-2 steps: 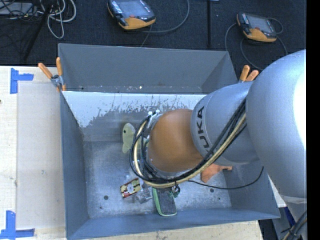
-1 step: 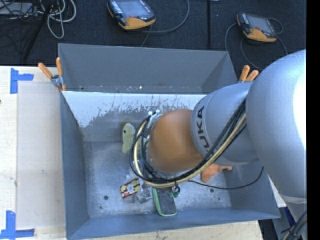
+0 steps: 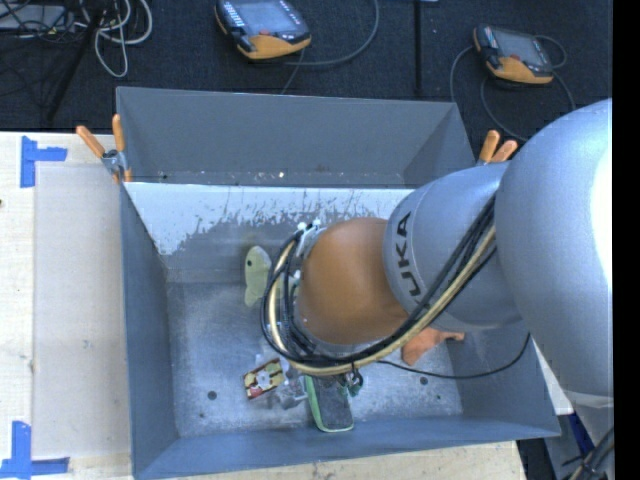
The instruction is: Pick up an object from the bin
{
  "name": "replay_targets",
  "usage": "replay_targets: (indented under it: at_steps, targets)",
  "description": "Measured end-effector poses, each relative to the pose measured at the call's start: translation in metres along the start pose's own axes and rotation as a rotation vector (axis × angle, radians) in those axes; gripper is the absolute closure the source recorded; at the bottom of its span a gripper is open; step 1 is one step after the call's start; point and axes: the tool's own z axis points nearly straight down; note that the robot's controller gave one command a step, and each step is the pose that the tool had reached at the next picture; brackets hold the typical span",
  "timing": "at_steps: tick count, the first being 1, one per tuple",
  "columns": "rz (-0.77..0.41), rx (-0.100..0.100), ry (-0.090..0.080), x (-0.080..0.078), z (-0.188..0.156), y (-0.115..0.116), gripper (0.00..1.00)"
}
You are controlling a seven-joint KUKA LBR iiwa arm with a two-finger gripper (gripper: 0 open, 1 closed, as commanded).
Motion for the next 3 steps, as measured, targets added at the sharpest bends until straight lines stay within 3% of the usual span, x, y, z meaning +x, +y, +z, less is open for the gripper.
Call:
replay_targets:
  at_steps: [1,3]
  targets:
    - [0.001,0.004,0.023,0.005,-0.018,-0.001,1.00]
    - [0.002,0.005,0.014,0.002,-0.049,0.000,1.00]
